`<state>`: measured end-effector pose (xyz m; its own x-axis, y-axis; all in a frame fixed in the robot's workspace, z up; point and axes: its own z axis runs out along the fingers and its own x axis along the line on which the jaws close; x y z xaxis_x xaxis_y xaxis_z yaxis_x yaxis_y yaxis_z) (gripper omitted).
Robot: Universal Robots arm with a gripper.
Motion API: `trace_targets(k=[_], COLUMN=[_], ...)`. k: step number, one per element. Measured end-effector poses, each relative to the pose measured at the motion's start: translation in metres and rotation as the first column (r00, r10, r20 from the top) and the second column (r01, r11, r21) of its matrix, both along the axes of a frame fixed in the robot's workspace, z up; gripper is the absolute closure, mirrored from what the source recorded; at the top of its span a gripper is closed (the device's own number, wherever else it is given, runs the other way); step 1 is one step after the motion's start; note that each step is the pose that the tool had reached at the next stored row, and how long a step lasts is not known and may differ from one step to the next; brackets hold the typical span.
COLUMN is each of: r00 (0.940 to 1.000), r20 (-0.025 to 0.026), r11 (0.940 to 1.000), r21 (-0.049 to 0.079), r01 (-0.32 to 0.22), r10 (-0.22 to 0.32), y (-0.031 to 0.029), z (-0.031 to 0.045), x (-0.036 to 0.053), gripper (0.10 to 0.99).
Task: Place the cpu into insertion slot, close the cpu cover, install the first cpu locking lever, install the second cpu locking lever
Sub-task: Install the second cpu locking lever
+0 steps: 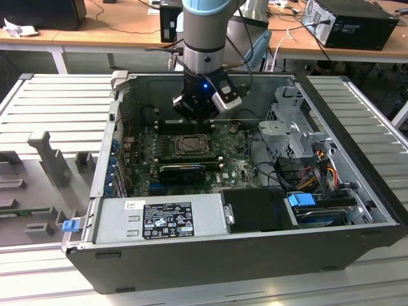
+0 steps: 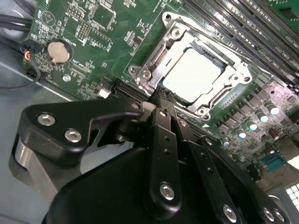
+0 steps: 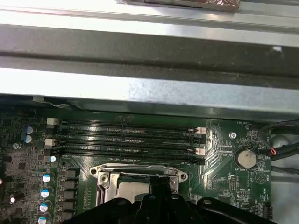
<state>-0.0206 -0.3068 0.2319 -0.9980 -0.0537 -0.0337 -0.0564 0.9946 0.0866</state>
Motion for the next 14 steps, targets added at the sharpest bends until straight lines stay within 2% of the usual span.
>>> trace_targets(k=[8, 14], r00=[1.0, 1.0], r20=[-0.0001, 0.0], r11=[1.0, 1.0], r21=[0.0, 0.0], r01=[0.0, 0.0], r10=[0.0, 0.0], y=[-0.0127, -0.0178], z=[0.0, 0.0], x=[0.0, 0.0], gripper=[0.98, 0.98])
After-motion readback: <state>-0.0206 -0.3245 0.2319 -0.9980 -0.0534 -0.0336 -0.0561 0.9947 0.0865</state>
